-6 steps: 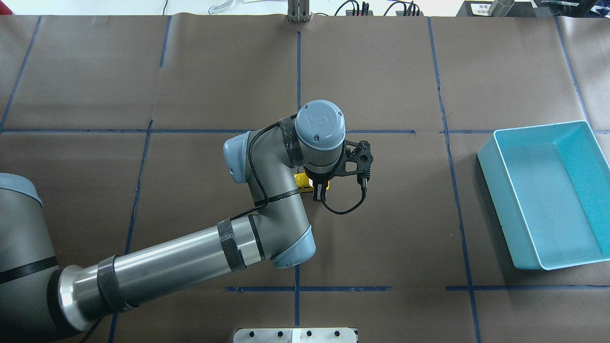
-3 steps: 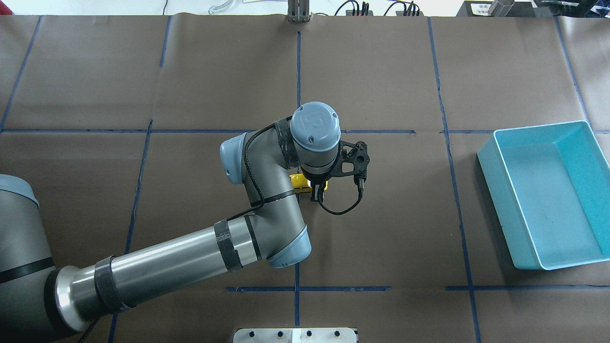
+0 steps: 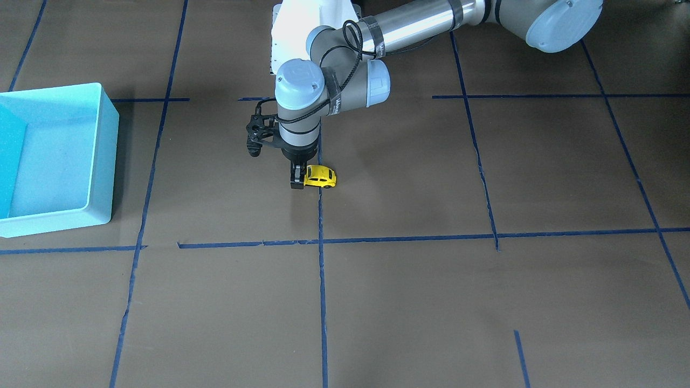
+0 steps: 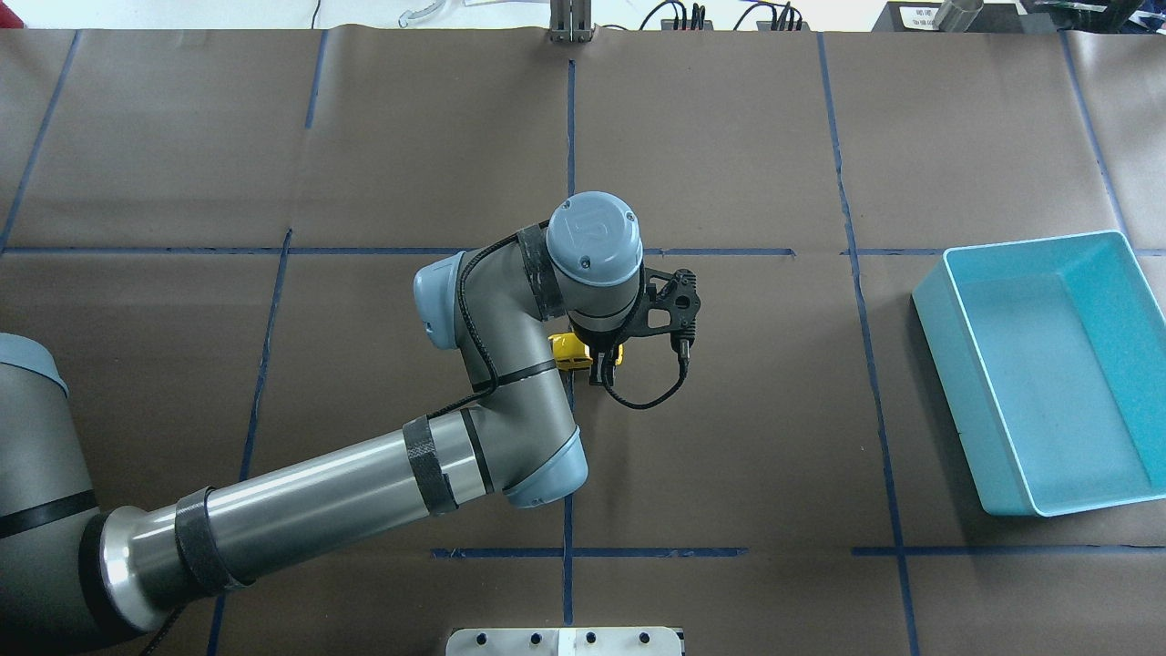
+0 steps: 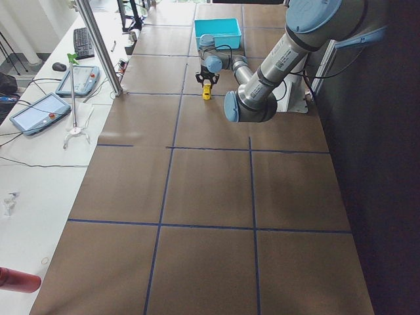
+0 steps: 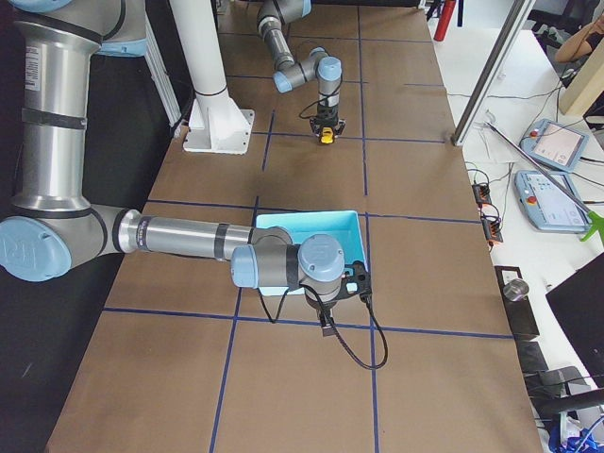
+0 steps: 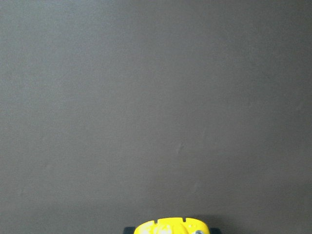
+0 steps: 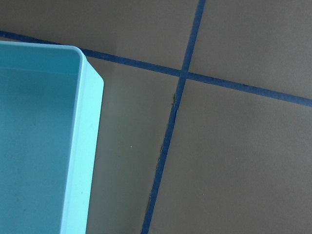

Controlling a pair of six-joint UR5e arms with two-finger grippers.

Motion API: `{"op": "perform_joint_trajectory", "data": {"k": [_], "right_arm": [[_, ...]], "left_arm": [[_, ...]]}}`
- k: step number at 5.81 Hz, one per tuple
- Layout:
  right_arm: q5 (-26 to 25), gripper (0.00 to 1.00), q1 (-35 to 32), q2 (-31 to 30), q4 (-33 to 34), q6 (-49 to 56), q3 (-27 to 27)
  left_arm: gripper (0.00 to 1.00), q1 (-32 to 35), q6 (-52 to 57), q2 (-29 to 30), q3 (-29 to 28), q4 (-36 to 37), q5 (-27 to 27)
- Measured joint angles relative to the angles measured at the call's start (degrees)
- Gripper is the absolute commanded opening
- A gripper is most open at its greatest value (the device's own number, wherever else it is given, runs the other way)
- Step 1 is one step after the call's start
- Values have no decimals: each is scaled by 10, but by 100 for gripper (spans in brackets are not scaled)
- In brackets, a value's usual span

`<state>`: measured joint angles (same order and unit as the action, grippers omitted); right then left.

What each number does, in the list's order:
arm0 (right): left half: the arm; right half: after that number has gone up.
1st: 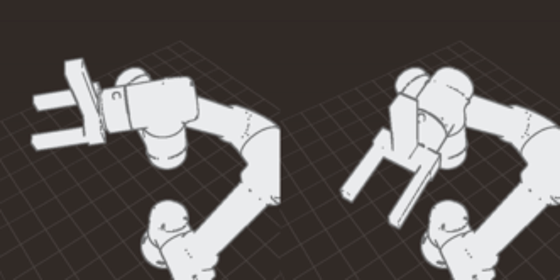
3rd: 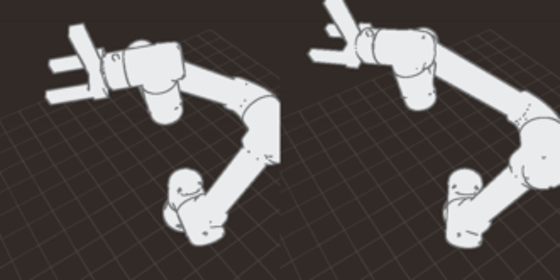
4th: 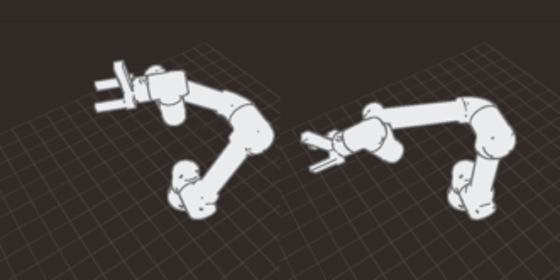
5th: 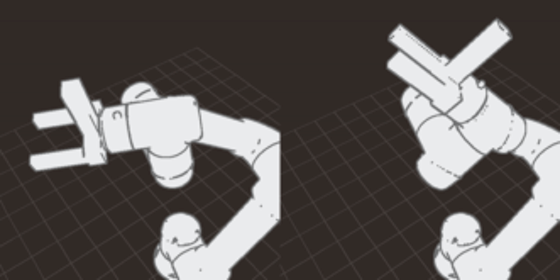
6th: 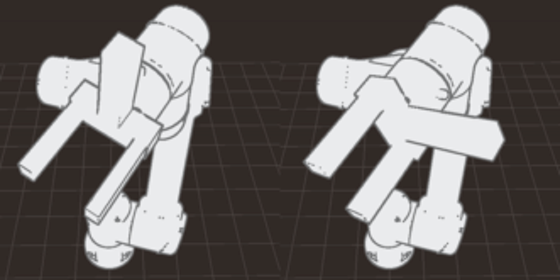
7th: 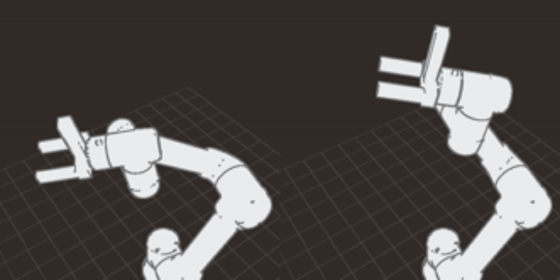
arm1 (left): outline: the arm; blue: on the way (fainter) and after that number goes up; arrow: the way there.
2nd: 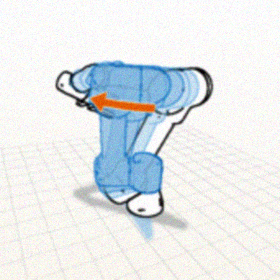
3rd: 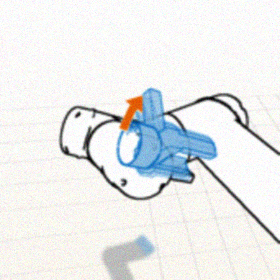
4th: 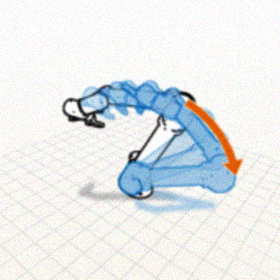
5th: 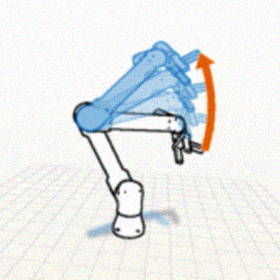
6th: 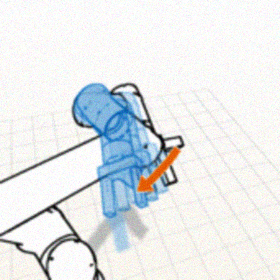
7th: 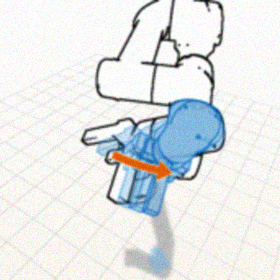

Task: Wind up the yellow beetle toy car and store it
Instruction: 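Keep dragging the car backward along the table with the left gripper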

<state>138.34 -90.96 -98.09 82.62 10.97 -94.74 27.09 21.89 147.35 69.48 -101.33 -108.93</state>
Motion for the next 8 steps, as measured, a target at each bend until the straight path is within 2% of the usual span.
{"op": "perform_joint_trajectory", "data": {"k": [4,8], "right_arm": [[0,100,1,0,0,0,0],[0,100,0,0,0,-1,0]], "left_arm": [[0,6,0,-19,5,-20,-13],[0,15,1,-58,41,-25,-26]]}}
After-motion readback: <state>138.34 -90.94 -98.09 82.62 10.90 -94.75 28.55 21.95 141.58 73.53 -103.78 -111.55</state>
